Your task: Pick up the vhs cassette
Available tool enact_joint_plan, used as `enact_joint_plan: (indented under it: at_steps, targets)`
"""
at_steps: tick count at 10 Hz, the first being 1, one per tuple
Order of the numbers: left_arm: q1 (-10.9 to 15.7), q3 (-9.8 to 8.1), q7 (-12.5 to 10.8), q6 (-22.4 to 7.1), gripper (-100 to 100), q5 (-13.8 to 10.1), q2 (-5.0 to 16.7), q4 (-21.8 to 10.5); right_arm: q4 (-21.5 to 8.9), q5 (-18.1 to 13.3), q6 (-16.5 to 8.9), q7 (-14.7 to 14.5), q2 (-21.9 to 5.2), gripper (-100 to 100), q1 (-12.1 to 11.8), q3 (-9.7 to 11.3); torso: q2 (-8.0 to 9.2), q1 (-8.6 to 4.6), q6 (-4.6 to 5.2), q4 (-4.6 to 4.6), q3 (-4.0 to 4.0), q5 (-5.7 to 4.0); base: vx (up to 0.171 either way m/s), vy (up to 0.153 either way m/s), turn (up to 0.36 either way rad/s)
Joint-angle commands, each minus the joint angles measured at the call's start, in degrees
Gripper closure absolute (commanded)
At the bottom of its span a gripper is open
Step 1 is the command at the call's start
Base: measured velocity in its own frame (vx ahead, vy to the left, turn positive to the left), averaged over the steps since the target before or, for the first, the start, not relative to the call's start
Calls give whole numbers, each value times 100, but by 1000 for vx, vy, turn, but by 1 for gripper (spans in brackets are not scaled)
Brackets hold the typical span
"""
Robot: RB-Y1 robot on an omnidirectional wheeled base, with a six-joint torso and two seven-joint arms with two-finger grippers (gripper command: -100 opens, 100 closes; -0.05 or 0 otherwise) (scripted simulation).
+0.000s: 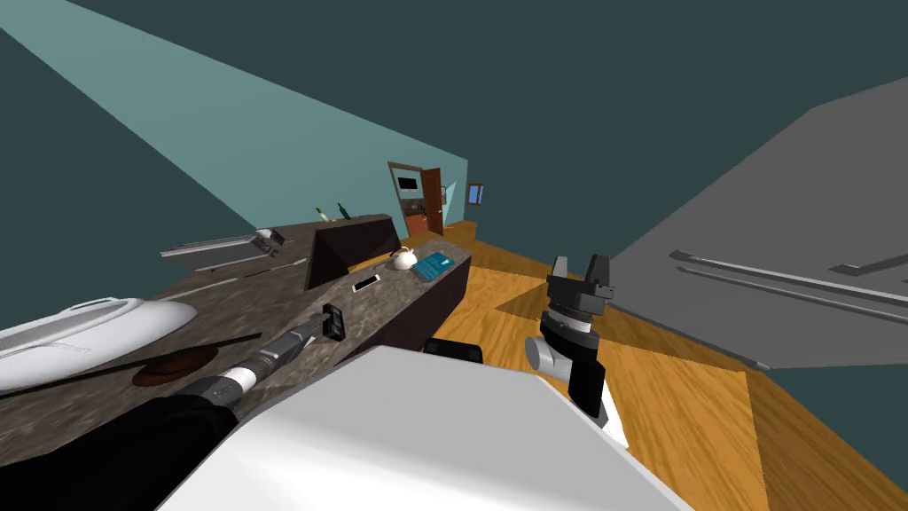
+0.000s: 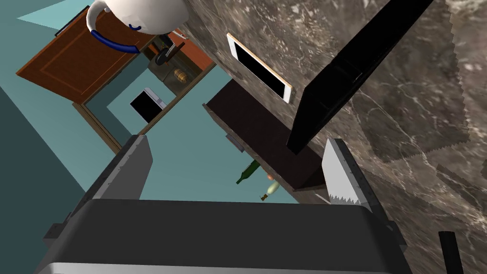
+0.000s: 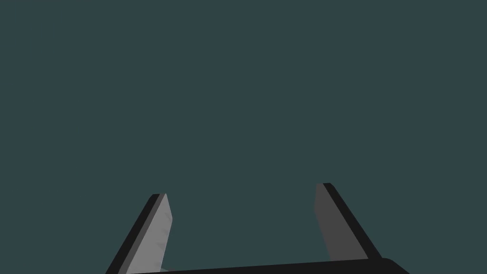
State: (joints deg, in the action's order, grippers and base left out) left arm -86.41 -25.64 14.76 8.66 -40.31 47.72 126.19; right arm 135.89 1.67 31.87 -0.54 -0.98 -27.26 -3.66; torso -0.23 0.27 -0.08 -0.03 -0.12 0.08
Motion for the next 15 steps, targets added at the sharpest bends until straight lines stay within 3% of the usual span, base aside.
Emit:
enact_joint_plan:
  at_steps: [1,3,5,9,14,15]
  targets:
    - [-286,-95,-5,-158,-100,-196,168,46,0,0,0,0,0,0,0,0,0,0,0,0,0,0,7,31,-218]
    - [-436,-95,-5,-158,-100,-196,168,46,0,0,0,0,0,0,0,0,-2,-2,0,0,-1,-1,5,20,-80]
    - [-870,-156,-12,-396,-100,-484,451,29,0,0,0,0,0,0,1,1,-5,-6,6,-2,-3,-2,19,24,-361]
    - [-1538,-182,-33,-631,-100,-730,695,8,0,0,0,0,0,0,-1,0,-13,3,1,-2,-8,3,20,38,-195]
    - [-2102,-181,-65,-856,-100,-938,900,-14,0,0,0,0,0,0,0,0,-18,5,5,-4,-11,2,23,34,-168]
    - [-2341,-173,-83,-963,-100,-1028,989,-23,0,0,0,0,0,0,-1,-1,-17,1,-1,-3,-10,2,33,27,-180]
